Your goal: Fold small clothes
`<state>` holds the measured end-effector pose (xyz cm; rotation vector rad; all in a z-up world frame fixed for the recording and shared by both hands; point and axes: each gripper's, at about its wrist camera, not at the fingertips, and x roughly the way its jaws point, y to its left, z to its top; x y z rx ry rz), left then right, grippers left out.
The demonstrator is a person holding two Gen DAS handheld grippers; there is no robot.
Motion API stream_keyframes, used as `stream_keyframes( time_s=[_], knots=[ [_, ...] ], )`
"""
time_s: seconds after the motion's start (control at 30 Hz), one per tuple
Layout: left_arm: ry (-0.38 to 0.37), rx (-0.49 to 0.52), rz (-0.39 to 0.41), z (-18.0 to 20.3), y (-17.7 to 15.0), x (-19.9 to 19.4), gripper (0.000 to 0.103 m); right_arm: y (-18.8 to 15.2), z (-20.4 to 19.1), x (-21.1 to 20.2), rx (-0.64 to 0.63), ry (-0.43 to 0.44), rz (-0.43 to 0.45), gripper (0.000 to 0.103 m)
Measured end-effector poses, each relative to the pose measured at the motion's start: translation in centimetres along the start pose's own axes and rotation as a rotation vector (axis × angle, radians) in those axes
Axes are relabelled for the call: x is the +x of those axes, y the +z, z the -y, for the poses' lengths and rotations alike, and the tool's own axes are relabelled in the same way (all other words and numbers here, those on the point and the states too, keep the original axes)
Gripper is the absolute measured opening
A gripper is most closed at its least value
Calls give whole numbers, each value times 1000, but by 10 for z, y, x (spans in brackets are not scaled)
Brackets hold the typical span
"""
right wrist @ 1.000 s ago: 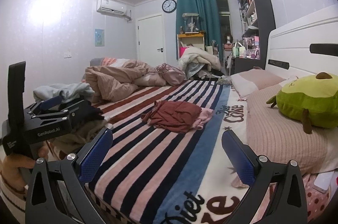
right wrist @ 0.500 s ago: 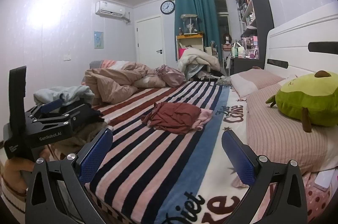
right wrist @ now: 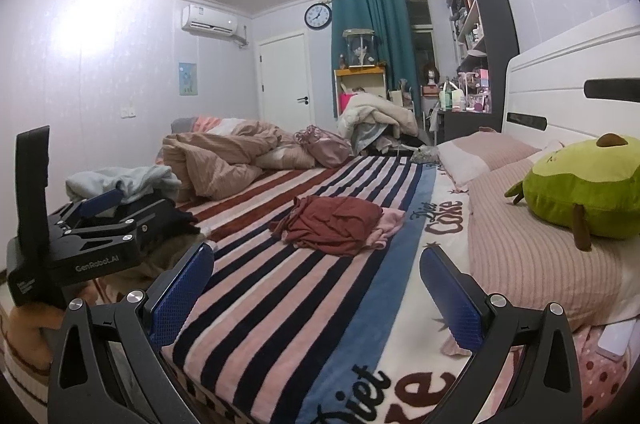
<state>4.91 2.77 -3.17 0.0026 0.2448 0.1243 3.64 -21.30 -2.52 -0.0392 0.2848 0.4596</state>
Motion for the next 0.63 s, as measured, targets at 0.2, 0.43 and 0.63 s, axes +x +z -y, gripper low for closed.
stream_keyframes(
  time_s=[0.2, 0.43, 0.63],
  knots=[
    [-2, 8, -1, 0, 0, 0, 102, -1, 0, 0, 2, -2, 2, 103],
    [-20, 25, 7, 3, 3, -1, 102, 2, -3, 1, 6, -7, 10, 103],
    [-46, 22, 16, 8, 6, -2, 102, 7, -23, 5, 12, -28, 15, 103]
  ],
)
